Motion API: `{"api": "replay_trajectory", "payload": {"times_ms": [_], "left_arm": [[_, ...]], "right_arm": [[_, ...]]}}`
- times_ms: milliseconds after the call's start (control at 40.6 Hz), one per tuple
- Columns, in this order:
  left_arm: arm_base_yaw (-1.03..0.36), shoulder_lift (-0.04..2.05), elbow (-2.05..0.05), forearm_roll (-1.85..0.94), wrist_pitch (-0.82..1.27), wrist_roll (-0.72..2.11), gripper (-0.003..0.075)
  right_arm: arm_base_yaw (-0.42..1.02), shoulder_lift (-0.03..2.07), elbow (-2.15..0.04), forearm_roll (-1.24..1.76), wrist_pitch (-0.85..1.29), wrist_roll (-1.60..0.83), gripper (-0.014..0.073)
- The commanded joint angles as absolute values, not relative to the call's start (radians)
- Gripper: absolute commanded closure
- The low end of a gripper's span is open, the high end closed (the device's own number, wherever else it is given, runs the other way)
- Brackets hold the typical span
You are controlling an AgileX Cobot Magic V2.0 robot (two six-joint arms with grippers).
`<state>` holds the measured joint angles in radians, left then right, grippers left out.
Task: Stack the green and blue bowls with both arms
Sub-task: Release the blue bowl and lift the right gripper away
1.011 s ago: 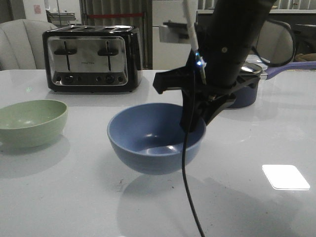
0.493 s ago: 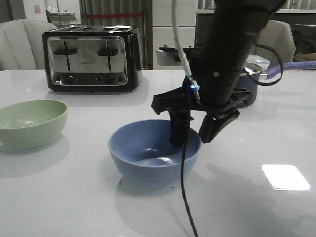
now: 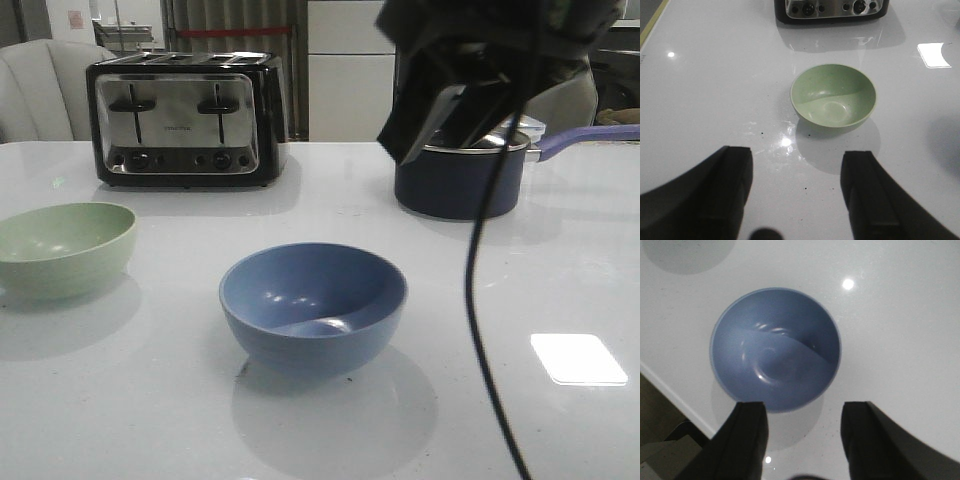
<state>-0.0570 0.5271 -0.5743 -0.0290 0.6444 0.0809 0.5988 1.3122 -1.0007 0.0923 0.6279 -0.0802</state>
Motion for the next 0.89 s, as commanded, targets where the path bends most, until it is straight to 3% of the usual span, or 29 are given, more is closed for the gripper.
{"api": "replay_trajectory", "payload": {"times_ms": [0, 518, 863], "left_arm": [[-0.064, 0.537, -0.609, -0.039, 0.564, 0.071, 0.0264], [-0.064, 0.537, -0.609, -0.039, 0.544, 0.071, 0.0264], [-0.064, 0.623, -0.657, -0.037, 0.586, 0.122, 0.0264]], "right_arm": [[0.618, 1.151, -0.944, 0.084, 0.565, -0.097, 0.0148], [0.625, 0.600, -0.628, 0.084, 0.630, -0.097, 0.0148], [0.625, 0.526, -0.598, 0.084, 0.651, -0.097, 0.0148]]}}
